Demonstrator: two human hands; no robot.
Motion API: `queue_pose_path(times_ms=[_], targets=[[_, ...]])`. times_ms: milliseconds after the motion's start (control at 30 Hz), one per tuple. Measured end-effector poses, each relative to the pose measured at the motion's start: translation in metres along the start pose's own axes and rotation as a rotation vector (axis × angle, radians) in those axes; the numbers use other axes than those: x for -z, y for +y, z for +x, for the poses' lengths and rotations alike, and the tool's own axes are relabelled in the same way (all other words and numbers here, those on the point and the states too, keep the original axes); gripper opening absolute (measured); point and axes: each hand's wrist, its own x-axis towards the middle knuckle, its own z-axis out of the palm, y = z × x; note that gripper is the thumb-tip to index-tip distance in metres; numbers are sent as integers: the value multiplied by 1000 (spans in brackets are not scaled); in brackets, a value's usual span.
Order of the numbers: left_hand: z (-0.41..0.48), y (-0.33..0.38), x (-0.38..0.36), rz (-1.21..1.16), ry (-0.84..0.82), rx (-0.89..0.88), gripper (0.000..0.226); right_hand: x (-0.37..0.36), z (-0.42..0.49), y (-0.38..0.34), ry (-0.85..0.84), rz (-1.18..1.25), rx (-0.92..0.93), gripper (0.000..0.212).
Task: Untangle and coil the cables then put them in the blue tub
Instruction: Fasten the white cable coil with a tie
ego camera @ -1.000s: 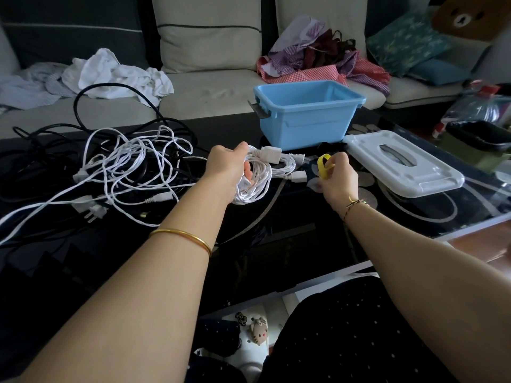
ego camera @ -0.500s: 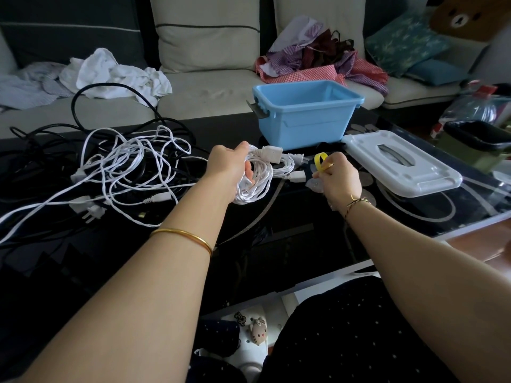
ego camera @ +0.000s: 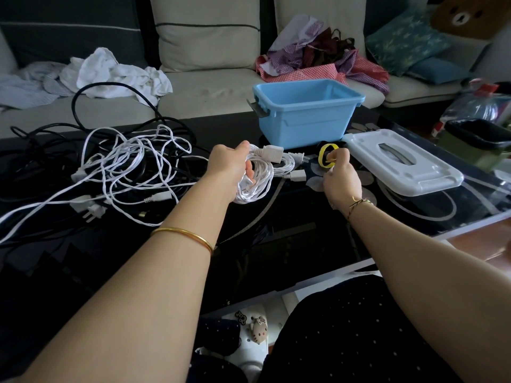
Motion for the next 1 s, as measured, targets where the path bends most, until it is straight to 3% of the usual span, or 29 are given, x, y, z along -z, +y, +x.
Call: queue_pose_path(times_ms=[733,867,1000], targets=[[1,-2,0,37,-20,-39,50,-8,8,8,-46,-209,71,33],[1,0,1,61,-17,-39,50,-2,3,2,-84,-231,13,32],[0,0,2,77,-19,-36,48,3,-1,0,-18,-214,5,39]])
